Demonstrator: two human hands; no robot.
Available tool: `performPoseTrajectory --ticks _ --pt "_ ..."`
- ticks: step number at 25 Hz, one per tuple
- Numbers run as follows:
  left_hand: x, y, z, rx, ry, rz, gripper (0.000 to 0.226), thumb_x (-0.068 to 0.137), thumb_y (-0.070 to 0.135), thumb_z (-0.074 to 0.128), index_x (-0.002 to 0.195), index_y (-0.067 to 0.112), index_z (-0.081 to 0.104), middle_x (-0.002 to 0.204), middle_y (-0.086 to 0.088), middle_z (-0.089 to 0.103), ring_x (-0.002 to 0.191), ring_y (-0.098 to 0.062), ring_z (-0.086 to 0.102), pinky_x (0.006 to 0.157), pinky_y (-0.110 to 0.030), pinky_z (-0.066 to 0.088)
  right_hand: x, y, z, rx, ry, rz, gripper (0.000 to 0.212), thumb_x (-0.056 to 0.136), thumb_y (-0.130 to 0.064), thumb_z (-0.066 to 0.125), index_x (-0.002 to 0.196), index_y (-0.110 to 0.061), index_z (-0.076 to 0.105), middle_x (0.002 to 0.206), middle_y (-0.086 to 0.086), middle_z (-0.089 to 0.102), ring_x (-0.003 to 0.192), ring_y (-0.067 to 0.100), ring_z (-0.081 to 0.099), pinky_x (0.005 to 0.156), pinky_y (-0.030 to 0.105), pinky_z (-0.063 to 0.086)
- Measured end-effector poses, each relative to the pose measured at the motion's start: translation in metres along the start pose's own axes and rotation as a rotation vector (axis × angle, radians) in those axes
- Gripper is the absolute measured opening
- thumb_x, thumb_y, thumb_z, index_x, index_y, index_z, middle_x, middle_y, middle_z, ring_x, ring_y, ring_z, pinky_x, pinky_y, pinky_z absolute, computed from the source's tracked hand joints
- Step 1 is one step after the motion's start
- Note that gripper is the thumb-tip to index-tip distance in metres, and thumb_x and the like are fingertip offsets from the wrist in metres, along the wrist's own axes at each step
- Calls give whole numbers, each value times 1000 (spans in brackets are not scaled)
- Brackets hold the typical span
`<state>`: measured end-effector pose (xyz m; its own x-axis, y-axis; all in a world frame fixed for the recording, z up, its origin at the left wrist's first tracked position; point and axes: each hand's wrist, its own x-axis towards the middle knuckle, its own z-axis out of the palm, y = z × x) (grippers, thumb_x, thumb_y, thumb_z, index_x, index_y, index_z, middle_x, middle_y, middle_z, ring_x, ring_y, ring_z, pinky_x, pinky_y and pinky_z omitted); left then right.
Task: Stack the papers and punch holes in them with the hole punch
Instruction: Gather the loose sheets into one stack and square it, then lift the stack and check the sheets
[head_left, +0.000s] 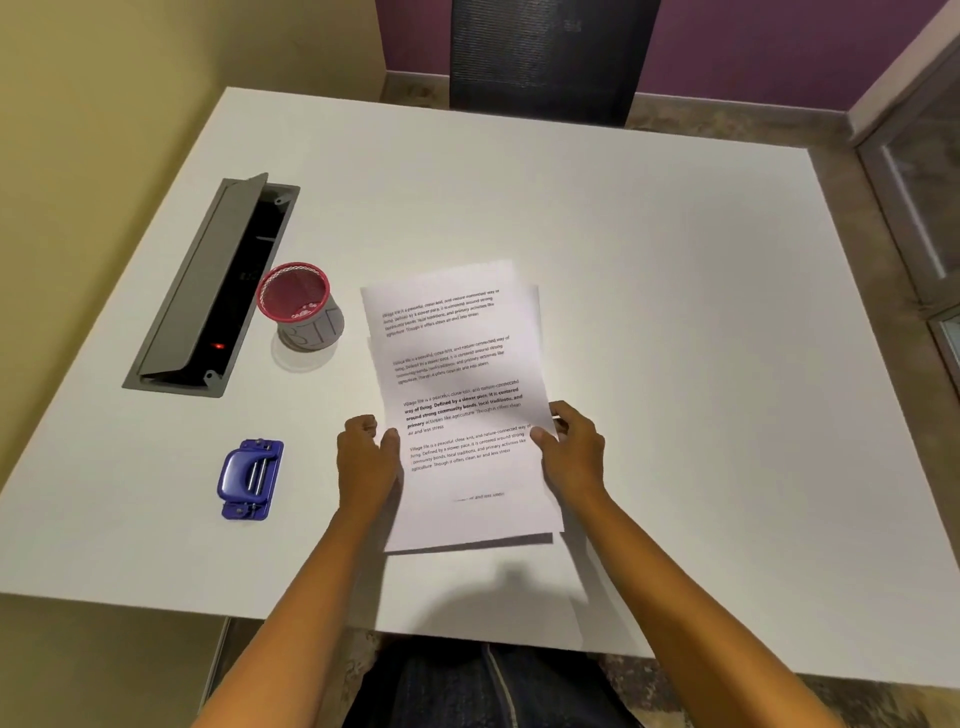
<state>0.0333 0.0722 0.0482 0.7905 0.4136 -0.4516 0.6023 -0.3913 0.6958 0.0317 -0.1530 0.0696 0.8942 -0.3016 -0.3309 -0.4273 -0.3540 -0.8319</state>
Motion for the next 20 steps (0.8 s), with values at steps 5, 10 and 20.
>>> performPoseTrajectory --ticks 5,10,20 --pt "7 31 -16 -509 -237 -35 47 99 27 49 144 23 37 115 -1 66 93 -10 65 78 -25 49 -2 -8 -31 92 21 -60 16 82 -4 66 90 -17 66 80 -18 66 72 -16 57 61 -2 38" --pt "9 40 -3 -384 -428 48 27 94 8 58 120 14 60 116 -6 72 91 -14 73 75 -23 56 4 0 -45 16 -103 129 19 83 -7 66 100 -17 66 95 -2 70 84 8 65 67 9 44" --pt "-36 76 20 -375 -64 396 28 99 12 49 124 23 47 104 26 60 89 16 63 63 4 42 -8 -19 -43 180 144 -137 21 93 -4 51 107 -18 58 98 -8 66 86 3 63 66 5 45"
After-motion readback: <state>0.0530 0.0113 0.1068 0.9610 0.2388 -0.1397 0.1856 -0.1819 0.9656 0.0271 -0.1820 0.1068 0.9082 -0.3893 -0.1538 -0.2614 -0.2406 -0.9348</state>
